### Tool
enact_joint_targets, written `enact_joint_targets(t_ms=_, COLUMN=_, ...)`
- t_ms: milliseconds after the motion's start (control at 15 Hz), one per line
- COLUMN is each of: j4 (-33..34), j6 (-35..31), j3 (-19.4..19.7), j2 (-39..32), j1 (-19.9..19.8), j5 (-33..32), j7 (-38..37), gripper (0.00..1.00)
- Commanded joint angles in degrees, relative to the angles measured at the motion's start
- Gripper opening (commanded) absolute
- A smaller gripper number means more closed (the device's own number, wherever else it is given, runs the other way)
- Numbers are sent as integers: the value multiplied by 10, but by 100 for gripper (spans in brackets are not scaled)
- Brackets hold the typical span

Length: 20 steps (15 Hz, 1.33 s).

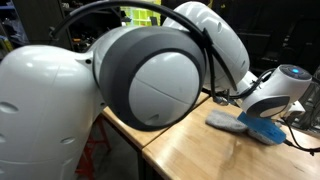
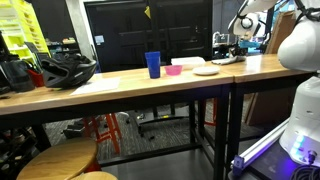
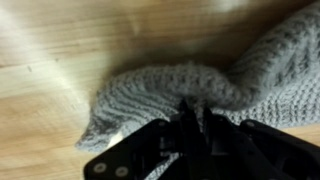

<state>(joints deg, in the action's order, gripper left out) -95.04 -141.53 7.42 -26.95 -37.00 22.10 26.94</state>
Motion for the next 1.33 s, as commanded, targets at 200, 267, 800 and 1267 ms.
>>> enact_joint_targets(t_ms=200, j4=-92, j6=-14, j3=4, j2=22, j1=-36, j5=-2, j7=45, gripper=2)
enact_joint_targets(t_ms=267, j4=-99, j6=-13, j3=6, j2=26, j1=-39, j5=-3, j7=44, gripper=2)
enact_joint_targets(t_ms=800, j4=-154, j6=-14, j3=32, j2=64, j1=-48, j5=-10, j7=29, gripper=2)
enact_joint_targets(t_ms=1267, j4=-200, j6=-15, j3=62, j2=93, j1=-47, j5=-11, j7=23, gripper=2)
